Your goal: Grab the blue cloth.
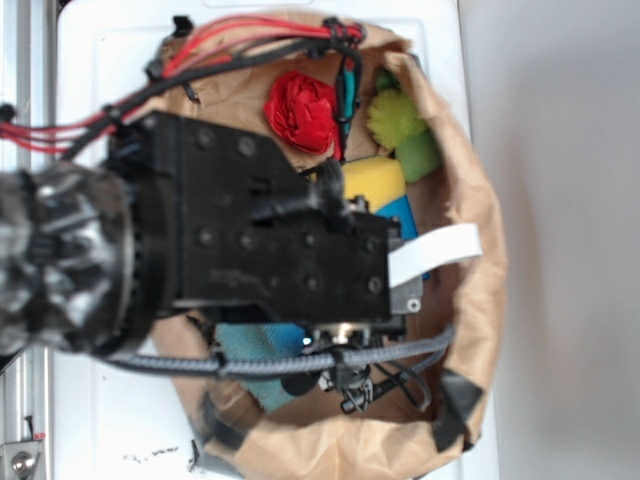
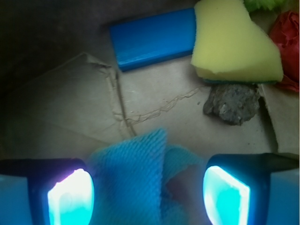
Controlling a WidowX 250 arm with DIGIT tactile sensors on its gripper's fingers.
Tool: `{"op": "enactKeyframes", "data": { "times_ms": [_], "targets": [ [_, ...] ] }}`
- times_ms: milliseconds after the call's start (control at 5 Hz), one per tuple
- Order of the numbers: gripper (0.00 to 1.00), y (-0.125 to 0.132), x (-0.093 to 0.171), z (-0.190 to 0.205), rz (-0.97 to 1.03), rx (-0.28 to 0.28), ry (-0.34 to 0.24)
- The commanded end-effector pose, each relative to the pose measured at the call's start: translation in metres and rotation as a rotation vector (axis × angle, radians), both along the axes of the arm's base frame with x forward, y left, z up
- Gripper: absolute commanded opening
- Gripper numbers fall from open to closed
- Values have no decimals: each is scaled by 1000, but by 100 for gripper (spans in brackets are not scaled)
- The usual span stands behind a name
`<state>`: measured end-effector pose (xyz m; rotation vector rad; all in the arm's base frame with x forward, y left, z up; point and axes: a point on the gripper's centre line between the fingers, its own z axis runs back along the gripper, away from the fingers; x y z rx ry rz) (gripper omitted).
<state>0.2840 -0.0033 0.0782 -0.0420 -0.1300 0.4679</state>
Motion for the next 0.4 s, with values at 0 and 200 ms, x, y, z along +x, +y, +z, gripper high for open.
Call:
{"op": "enactKeyframes", "data": {
  "times_ms": [0,200],
  "targets": [
    [100,23,-1,22,24,-34,-46],
    [100,34,-2,33,27,-99,-33]
  ]
}}
